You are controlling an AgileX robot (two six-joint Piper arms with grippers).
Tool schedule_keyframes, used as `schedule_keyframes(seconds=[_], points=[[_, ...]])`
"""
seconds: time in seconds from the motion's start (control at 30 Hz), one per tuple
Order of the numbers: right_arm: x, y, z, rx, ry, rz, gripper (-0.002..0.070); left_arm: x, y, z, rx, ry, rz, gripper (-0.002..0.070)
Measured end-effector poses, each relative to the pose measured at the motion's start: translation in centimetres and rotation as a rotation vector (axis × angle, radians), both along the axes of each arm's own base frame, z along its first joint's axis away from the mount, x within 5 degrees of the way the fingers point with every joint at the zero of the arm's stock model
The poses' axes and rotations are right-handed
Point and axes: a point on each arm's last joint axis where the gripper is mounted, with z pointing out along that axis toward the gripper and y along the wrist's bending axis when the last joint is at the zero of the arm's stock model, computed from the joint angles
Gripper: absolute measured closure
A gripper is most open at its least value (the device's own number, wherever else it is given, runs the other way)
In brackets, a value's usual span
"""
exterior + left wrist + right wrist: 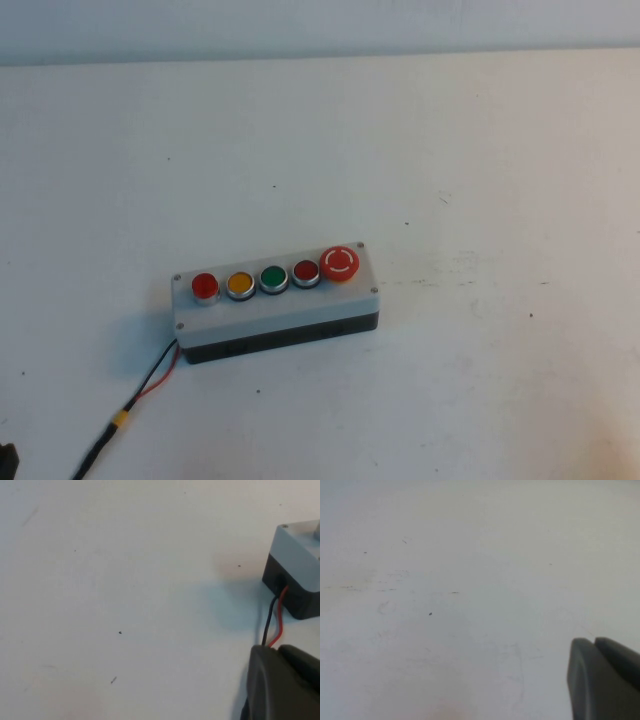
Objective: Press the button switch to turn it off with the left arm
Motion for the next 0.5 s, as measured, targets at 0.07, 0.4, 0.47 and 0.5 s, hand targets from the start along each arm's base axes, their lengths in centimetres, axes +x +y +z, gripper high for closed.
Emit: schedule_keyframes(seconds=[0.07, 0.4, 0.47, 0.5], points=[[0.0, 0.0, 0.0, 0.0, 0.0, 0.0, 0.0692, 0.0, 0.01, 0.0, 0.002, 0.0, 0.0, 0.0677], [0.0, 0.0, 0.0, 0.0, 0.0, 0.0, 0.0692, 0.0, 0.02, 0.0, 0.006, -0.001, 0.0, 0.0677], [0.0, 0.0, 0.0, 0.0, 0.0, 0.0, 0.0692, 0.0, 0.02, 0.0, 0.006, -0.001, 0.0, 0.0677], [0.0, 0.0, 0.0, 0.0, 0.0, 0.0, 0.0692, 0.0, 0.02, 0.0, 0.006, -0.001, 0.0, 0.0677]])
